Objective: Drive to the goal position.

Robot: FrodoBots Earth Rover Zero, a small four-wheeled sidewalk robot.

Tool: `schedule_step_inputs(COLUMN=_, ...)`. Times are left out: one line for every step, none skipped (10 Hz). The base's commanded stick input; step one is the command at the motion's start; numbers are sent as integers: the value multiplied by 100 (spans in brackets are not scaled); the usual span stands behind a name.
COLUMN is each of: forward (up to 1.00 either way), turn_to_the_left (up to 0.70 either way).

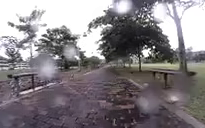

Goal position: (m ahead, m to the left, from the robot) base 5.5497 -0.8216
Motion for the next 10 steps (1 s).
schedule_step_inputs(forward=70, turn_to_the_left=0)
schedule_step_inputs(forward=70, turn_to_the_left=0)
schedule_step_inputs(forward=70, turn_to_the_left=0)
schedule_step_inputs(forward=70, turn_to_the_left=0)
schedule_step_inputs(forward=70, turn_to_the_left=0)
schedule_step_inputs(forward=70, turn_to_the_left=0)
schedule_step_inputs(forward=70, turn_to_the_left=0)
schedule_step_inputs(forward=70, turn_to_the_left=0)
schedule_step_inputs(forward=70, turn_to_the_left=0)
schedule_step_inputs(forward=70, turn_to_the_left=0)
